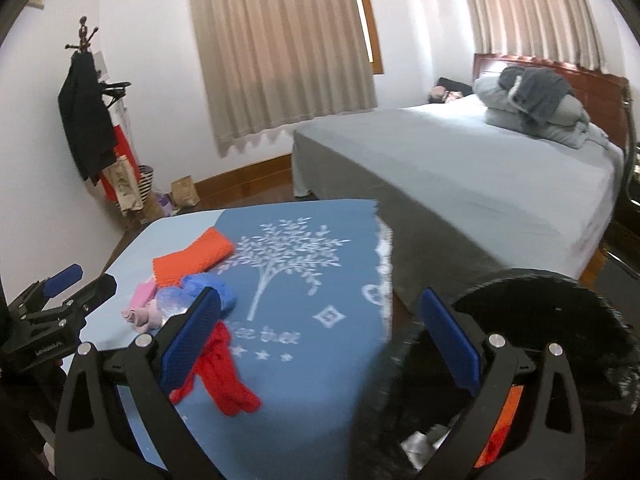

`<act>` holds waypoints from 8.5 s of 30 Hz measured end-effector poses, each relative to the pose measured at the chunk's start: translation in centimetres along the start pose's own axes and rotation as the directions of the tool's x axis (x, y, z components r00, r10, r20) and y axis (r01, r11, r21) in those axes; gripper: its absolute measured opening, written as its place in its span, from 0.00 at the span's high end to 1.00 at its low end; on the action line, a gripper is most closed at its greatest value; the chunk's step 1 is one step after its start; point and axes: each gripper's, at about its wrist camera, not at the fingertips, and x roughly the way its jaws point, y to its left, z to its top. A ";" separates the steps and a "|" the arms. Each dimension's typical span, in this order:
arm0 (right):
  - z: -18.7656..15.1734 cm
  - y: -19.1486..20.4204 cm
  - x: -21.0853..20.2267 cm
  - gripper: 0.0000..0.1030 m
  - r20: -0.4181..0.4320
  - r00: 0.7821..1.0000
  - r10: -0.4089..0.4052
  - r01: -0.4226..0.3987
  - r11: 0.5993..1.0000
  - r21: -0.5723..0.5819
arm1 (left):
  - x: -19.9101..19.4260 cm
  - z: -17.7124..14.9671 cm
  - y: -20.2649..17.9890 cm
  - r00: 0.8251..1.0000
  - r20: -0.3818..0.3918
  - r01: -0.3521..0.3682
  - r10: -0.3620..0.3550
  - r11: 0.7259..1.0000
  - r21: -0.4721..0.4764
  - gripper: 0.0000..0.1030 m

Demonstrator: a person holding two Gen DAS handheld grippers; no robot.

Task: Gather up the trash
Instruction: 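Move both grippers back over the table and grasp the blue plastic bag with the right gripper, then grasp the white tissue with the left gripper while the right gripper holds the blue bag, then carry the white tissue and blue bag over the black bin and release both, then move both grippers back to the table and grasp the red glove with the right gripper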

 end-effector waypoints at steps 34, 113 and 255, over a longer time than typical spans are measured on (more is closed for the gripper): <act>-0.8 10.7 15.2 0.22 -0.221 0.962 0.162 -0.181 0.981 -0.070 | 5.2 -3.3 10.2 0.984 -0.099 -0.156 0.148 0.984 -0.082 0.06; -0.8 2.1 4.2 0.63 -0.101 0.982 0.160 -0.161 0.987 0.005 | 5.0 -1.0 -0.7 0.986 -0.103 0.126 -0.130 0.991 -0.038 0.82; -5.6 9.7 10.3 0.06 -0.259 0.964 0.068 -0.083 0.995 -0.050 | 1.4 -4.6 7.3 0.992 -0.081 -0.098 0.095 0.994 -0.043 0.06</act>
